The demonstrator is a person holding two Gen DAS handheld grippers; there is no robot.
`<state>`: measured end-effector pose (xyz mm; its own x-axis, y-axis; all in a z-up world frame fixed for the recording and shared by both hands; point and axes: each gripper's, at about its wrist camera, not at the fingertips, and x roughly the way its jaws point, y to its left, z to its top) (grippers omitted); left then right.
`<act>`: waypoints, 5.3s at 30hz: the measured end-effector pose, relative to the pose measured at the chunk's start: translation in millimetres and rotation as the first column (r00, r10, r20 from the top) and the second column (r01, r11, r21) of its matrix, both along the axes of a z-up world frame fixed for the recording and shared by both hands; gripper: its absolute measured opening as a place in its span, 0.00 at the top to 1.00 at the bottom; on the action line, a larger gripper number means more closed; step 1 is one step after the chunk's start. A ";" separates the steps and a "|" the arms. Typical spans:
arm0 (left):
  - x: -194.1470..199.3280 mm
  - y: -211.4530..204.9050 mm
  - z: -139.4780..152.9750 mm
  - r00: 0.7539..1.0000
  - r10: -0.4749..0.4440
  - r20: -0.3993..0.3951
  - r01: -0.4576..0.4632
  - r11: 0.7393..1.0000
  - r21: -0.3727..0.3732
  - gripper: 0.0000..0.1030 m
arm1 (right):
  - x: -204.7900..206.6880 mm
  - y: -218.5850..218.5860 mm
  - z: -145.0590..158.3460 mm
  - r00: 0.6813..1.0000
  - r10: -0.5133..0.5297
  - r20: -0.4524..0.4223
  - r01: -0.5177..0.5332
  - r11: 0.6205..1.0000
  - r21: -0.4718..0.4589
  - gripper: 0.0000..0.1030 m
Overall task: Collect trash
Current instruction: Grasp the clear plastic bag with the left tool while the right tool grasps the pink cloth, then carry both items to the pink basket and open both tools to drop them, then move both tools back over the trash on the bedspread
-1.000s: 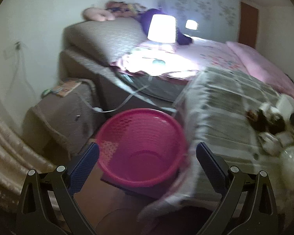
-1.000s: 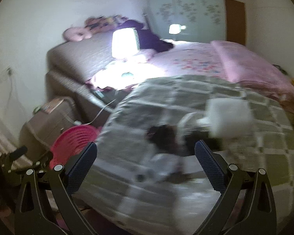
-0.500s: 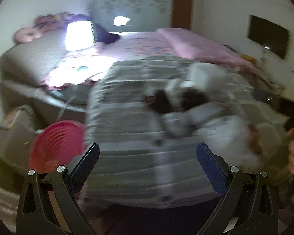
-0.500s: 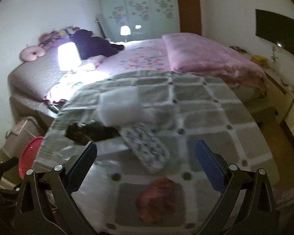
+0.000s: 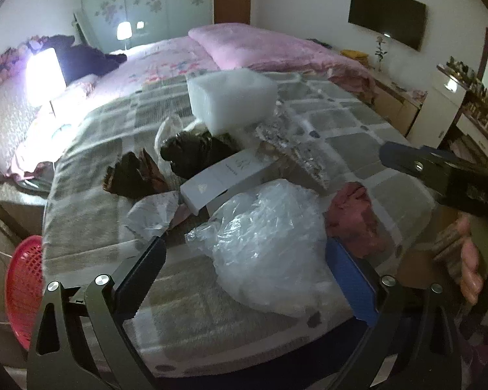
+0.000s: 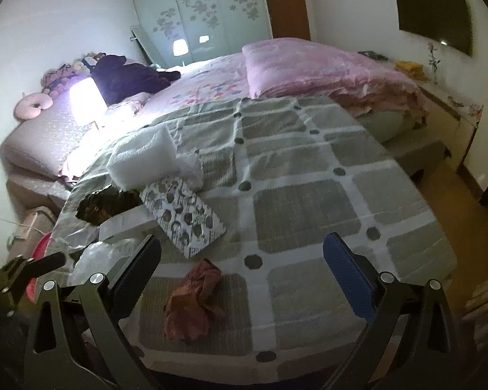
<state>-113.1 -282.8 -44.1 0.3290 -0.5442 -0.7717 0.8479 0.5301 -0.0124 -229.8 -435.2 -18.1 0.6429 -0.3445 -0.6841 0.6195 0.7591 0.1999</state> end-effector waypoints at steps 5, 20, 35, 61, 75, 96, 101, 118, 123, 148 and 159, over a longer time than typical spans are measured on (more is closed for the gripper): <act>6.2 -0.3 -6.2 1.000 0.013 -0.028 -0.013 1.000 0.003 0.31 | 9.7 11.5 -10.4 0.997 0.065 -0.037 -0.065 0.998 0.007 0.17; 8.0 26.5 5.9 0.999 0.030 -0.017 -0.031 0.998 -0.058 0.62 | 36.8 45.7 -47.0 0.966 0.218 -0.142 -0.207 0.975 0.085 0.73; 35.7 90.5 42.0 0.979 0.199 0.054 -0.190 0.973 -0.132 0.62 | 60.6 74.7 -20.1 0.948 0.312 -0.069 -0.307 0.949 0.069 0.74; 118.4 219.9 61.6 0.779 0.617 0.111 -0.597 0.784 -0.170 0.62 | 178.8 172.4 42.0 0.809 0.588 0.006 -0.587 0.808 -0.055 0.74; 150.0 265.4 35.4 0.676 0.730 0.101 -0.720 0.684 -0.120 0.62 | 254.1 237.3 15.7 0.701 0.712 -0.041 -0.713 0.702 0.012 0.73; 172.2 279.3 6.4 0.649 0.760 0.033 -0.758 0.650 -0.058 0.35 | 293.5 274.7 -22.0 0.627 0.773 -0.094 -0.770 0.634 0.071 0.49; 171.4 279.5 8.6 0.643 0.765 0.034 -0.762 0.643 -0.071 0.30 | 292.8 270.1 -20.8 0.644 0.760 -0.084 -0.756 0.650 0.077 0.44; 153.9 250.1 16.8 0.710 0.696 0.108 -0.691 0.718 -0.088 0.29 | 237.1 218.3 1.2 0.768 0.641 -0.009 -0.640 0.767 0.043 0.38; 143.8 236.0 17.4 0.745 0.657 0.116 -0.651 0.754 -0.087 0.29 | 204.5 189.0 11.2 0.814 0.580 0.012 -0.580 0.814 0.002 0.37; 75.2 116.6 7.9 0.938 0.336 0.086 -0.334 0.942 -0.034 0.29 | 84.6 70.2 -9.6 0.968 0.253 -0.004 -0.253 0.967 -0.014 0.37; 53.9 54.9 4.8 0.985 0.171 0.037 -0.169 0.984 -0.046 0.25 | 68.5 51.3 -13.7 0.980 0.197 0.009 -0.197 0.980 0.002 0.37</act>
<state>-59.2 -227.9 -39.3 0.4503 -0.5099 -0.7329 0.7456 0.6663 -0.0054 -161.3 -383.9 -31.8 0.7037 -0.2086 -0.6792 0.4561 0.8656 0.2068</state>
